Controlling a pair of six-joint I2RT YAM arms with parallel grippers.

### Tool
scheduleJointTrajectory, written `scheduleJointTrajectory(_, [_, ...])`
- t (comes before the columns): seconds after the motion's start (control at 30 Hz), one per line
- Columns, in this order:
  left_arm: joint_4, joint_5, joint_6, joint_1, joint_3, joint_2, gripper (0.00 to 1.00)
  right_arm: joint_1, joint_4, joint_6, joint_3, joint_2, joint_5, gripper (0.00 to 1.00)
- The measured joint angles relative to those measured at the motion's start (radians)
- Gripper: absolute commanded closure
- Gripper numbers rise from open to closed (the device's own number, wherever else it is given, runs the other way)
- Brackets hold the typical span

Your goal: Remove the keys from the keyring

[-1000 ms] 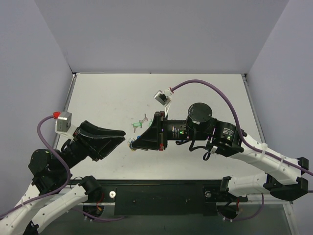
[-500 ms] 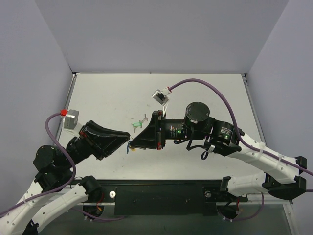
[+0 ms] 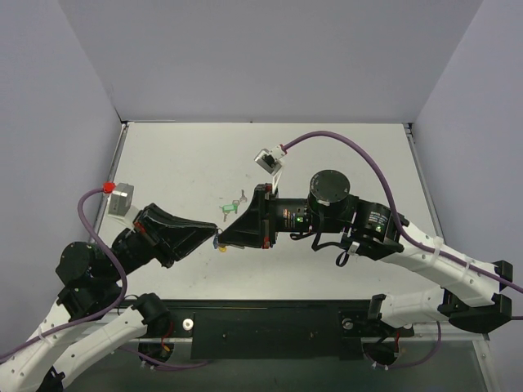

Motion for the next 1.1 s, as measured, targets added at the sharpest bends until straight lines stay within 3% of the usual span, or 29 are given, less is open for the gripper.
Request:
scheduleJointTrajectory(0.17, [-0.057, 0.009, 0.01, 0.0, 0.024, 0.003, 1.0, 0.0, -0.021, 0.0, 0.005, 0.004, -0.002, 1.0])
scheduleJointTrajectory(0.47, [-0.288, 0.116, 0.095, 0.0, 0.212, 0.093, 1.0, 0.0, -0.117, -0.011, 0.087, 0.031, -0.061, 1.0])
scheduleJointTrajectory(1.1, [-0.573, 0.263, 0.224, 0.0, 0.372, 0.214, 1.0, 0.0, -0.235, -0.029, 0.096, 0.051, -0.165, 1.0])
